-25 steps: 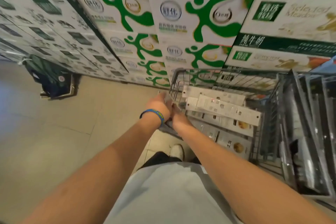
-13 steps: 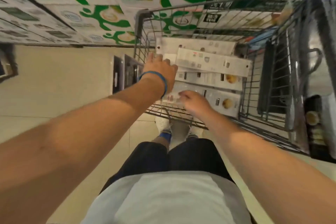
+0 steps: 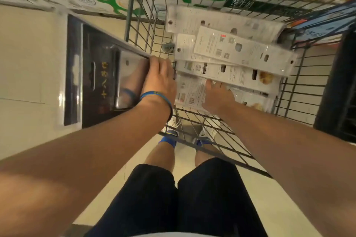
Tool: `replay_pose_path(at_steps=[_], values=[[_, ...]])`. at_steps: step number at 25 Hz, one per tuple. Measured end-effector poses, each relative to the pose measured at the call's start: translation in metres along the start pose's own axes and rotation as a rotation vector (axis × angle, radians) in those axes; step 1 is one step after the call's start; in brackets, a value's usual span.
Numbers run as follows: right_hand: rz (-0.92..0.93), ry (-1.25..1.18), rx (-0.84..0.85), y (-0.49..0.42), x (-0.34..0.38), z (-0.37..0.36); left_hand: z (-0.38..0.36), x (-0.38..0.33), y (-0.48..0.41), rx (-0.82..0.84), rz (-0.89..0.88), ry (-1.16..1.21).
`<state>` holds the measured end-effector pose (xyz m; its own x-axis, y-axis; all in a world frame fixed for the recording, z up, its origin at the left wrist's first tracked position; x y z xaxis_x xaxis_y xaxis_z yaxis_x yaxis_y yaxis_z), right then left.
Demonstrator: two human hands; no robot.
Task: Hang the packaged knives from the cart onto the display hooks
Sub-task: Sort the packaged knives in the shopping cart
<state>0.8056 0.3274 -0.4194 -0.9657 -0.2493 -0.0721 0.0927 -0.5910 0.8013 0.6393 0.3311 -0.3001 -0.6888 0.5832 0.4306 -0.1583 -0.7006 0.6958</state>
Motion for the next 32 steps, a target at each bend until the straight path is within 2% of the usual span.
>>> replay_pose_path(at_steps=[3, 10, 12, 14, 17, 20, 23, 24, 25, 26, 27, 28, 29, 30, 31, 32], values=[[-0.035, 0.137, -0.054, -0.011, 0.006, -0.007, -0.001, -0.007, 0.0, 0.014, -0.02, -0.113], [0.123, 0.177, -0.128, -0.012, -0.035, 0.026, -0.004, -0.006, 0.001, 0.068, -0.045, -0.217], [0.142, 0.108, -0.147, 0.005, -0.048, 0.038, 0.001, 0.003, 0.002, 0.075, -0.111, -0.198], [0.083, -0.058, -0.268, 0.031, -0.056, 0.048, 0.009, 0.016, 0.006, 0.079, -0.151, -0.085], [-0.01, -0.344, -0.504, 0.074, -0.056, 0.071, 0.025, 0.033, 0.017, 0.077, -0.2, 0.237], [0.004, -0.556, -0.605, 0.133, -0.052, 0.103, 0.048, 0.049, 0.046, 0.095, -0.176, 0.618], [-0.001, -0.656, -0.74, 0.191, -0.048, 0.132, 0.063, 0.051, 0.091, 0.04, -0.067, 1.165], [0.004, -0.661, -0.765, 0.211, -0.045, 0.14, 0.065, 0.053, 0.105, 0.048, 0.009, 1.467], [0.025, -0.664, -0.791, 0.23, -0.041, 0.148, 0.071, 0.057, 0.116, 0.157, 0.104, 1.89], [0.068, -0.655, -0.832, 0.248, -0.039, 0.155, 0.075, 0.062, 0.12, 0.338, 0.148, 2.341], [0.135, -0.626, -0.907, 0.265, -0.035, 0.16, 0.084, 0.071, 0.126, 0.575, 0.124, 2.677], [0.205, -0.584, -1.001, 0.283, -0.03, 0.162, 0.091, 0.081, 0.127, 0.645, 0.096, 2.861], [0.273, -0.523, -1.111, 0.296, -0.028, 0.163, 0.1, 0.094, 0.129, 0.571, 0.013, 2.905], [0.311, -0.458, -1.18, 0.306, -0.029, 0.164, 0.109, 0.106, 0.13, 0.407, -0.02, 2.844], [0.313, -0.415, -1.189, 0.31, -0.034, 0.164, 0.115, 0.113, 0.132, 0.287, -0.052, 2.758], [0.28, -0.426, -1.126, 0.313, -0.04, 0.165, 0.122, 0.116, 0.135, 0.268, -0.099, 2.69]])
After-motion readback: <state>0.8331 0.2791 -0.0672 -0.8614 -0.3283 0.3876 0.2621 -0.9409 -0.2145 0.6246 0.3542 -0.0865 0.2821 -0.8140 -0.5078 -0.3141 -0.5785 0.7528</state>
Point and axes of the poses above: each hand's wrist, its own y-axis away from the middle knuckle, its own z-axis out of the back of the hand, x = y × z, the point moved 1 cm from there along -y, towards the middle knuckle, and after that the axes turned 7 degrees about y, right-handed, at the moved point
